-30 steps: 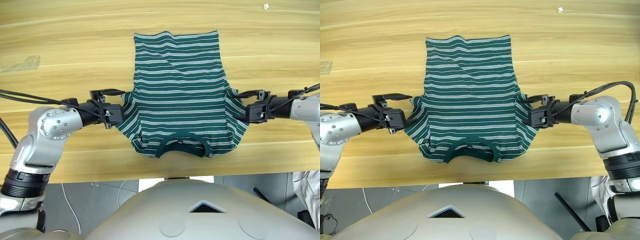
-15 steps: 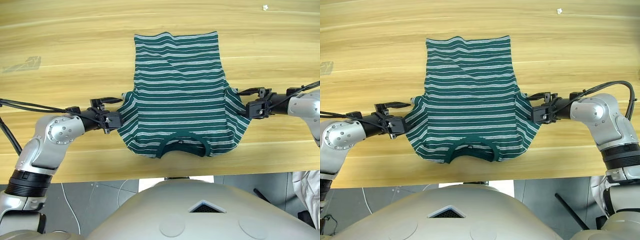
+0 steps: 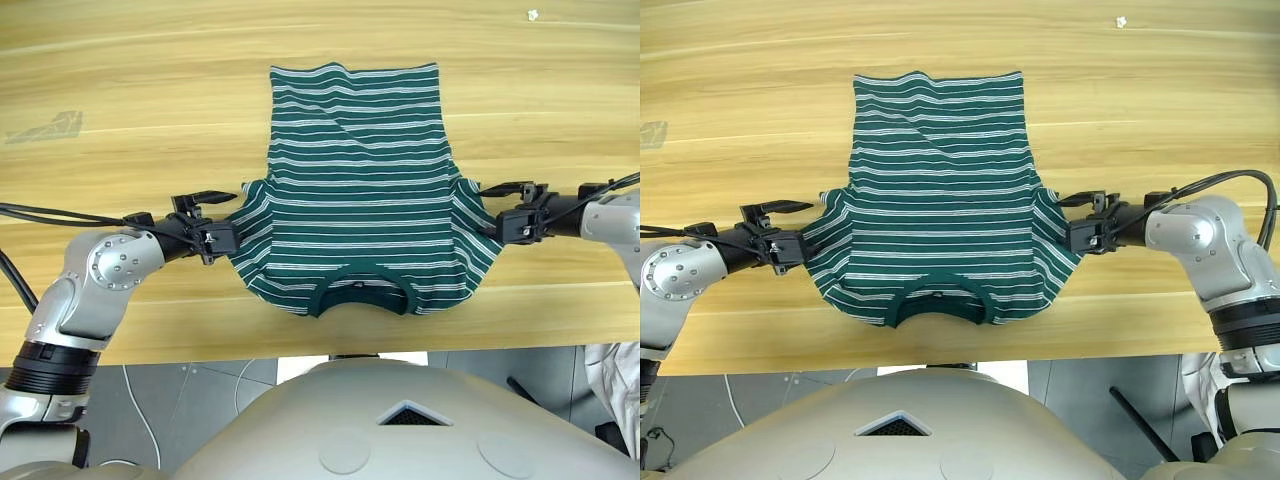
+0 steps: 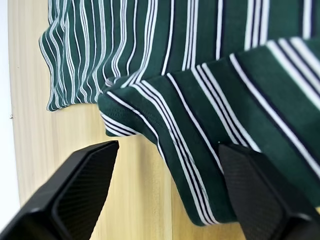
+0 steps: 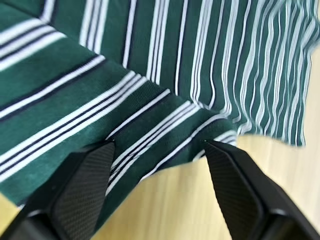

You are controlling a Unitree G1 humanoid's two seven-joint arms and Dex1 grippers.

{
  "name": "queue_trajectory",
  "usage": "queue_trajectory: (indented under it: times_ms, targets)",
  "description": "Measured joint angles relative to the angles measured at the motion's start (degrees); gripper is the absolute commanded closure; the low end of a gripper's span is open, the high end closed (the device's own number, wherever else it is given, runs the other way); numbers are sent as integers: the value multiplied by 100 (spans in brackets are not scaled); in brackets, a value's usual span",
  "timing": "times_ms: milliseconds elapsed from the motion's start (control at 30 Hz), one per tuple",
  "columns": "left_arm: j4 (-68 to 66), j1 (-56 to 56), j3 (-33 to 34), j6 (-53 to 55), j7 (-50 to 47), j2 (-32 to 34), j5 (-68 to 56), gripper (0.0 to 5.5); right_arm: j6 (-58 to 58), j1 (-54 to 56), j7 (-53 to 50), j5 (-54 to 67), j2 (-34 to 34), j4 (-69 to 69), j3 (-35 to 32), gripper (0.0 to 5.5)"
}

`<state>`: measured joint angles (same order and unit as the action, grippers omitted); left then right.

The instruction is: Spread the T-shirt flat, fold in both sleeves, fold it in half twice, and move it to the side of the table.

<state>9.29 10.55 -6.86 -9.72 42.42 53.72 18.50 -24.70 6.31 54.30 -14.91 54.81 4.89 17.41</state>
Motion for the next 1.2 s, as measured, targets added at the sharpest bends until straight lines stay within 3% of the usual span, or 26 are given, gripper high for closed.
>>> queue_trajectory:
  times_ms: [267, 500, 600, 733, 833, 967, 1200]
  targets:
    - [132, 66, 309, 21, -38, 38, 5, 182, 241, 26, 26, 74, 133, -462, -474, 222]
    - [800, 224, 1023, 301, -192, -56, -266, 182, 232, 316, -481, 288, -132, -476, -899, 222]
    - [1248, 279, 1227, 704, -604, -784, -803, 182, 240, 323, -1188, 755, -835, -316, -1224, 222]
    - [1421, 696, 1403, 1173, -1292, -1883, -1394, 182, 446, 429, -2735, 1712, -2453, 213, -1966, 222]
    - [1642, 984, 1716, 1855, -1908, -3048, -2407, 182, 289, 429, -3617, 1814, -3192, 555, -2251, 222]
    - [2006, 1587, 1979, 2506, -2183, -3796, -3478, 182, 102, 414, -4111, 1827, -3495, 588, -2522, 222]
    - [2184, 2372, 2200, 3503, -2647, -4452, -4460, 182, -38, 418, -4486, 1817, -3897, 419, -2603, 222]
